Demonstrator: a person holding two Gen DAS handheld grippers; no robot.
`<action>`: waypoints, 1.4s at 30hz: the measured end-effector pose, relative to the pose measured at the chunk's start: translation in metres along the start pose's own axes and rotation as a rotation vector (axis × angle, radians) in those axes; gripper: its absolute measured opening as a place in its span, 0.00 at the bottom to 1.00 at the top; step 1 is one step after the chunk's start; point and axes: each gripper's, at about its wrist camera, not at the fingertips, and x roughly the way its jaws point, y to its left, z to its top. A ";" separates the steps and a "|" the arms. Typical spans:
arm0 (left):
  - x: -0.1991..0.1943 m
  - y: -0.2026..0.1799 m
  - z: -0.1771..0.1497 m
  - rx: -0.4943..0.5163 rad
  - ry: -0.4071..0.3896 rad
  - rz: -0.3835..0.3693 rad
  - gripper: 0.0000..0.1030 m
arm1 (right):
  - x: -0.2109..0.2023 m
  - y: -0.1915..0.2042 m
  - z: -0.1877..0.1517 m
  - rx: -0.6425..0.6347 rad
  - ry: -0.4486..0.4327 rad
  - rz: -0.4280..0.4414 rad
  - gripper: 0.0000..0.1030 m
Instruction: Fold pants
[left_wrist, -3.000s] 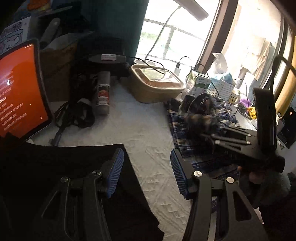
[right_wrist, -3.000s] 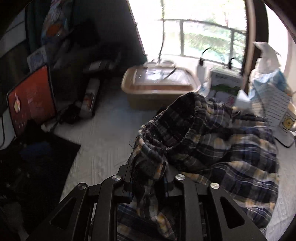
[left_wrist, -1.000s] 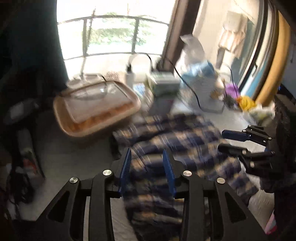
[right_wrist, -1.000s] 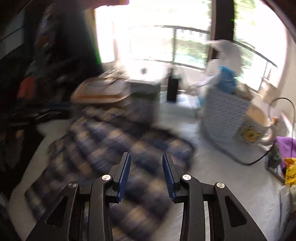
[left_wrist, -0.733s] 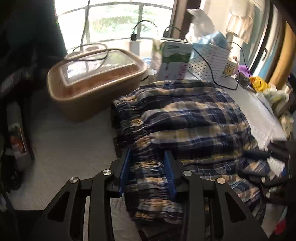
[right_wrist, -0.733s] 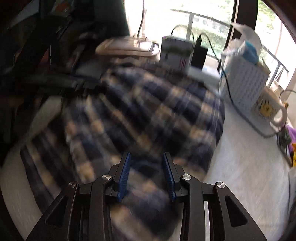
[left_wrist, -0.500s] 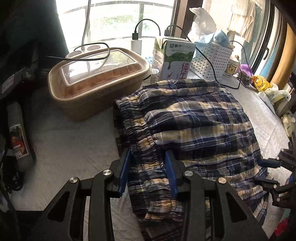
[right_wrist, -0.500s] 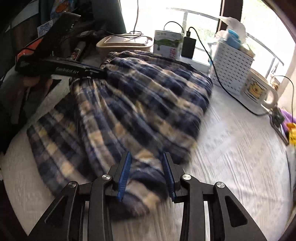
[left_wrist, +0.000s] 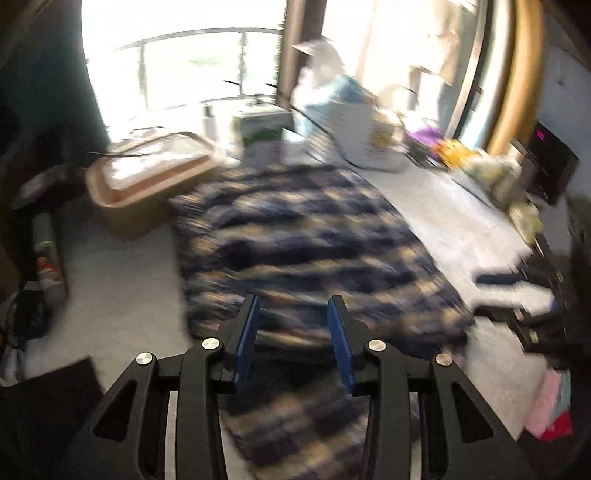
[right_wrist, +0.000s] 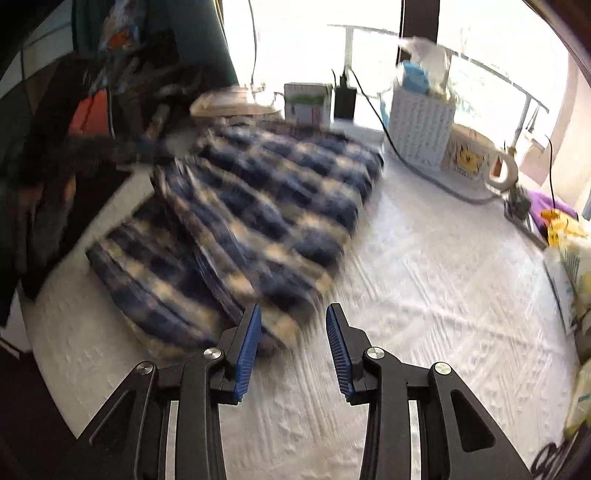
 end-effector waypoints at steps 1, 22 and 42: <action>0.004 -0.005 -0.003 0.010 0.013 -0.004 0.37 | 0.002 0.003 0.005 -0.001 -0.017 0.006 0.37; -0.012 0.020 -0.055 -0.110 0.122 0.069 0.38 | 0.015 0.004 -0.032 0.009 0.116 0.030 0.39; 0.069 0.087 0.069 -0.082 0.038 0.129 0.52 | 0.060 -0.061 0.098 0.049 -0.035 -0.012 0.58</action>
